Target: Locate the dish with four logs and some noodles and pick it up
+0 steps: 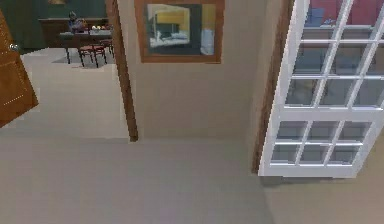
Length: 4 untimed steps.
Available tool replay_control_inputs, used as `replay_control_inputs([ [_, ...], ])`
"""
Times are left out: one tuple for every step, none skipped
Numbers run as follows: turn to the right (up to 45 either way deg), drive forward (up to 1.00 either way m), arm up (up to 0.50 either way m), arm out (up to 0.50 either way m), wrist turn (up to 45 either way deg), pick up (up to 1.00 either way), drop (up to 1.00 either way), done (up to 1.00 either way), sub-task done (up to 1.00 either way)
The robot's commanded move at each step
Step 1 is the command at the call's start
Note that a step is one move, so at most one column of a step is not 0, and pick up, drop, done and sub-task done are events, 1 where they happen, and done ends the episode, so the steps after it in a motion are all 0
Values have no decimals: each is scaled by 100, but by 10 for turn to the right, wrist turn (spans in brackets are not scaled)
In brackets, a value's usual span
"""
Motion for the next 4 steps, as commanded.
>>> replay_control_inputs([
  [450, 0, 0, 0, 0, 0, 0, 0, 0],
  [0, 45, 0, 0, 0, 0, 0, 0, 0],
  [450, 0, 0, 0, 0, 0, 0, 0, 0],
  [0, 100, 0, 0, 0, 0, 0, 0, 0],
])
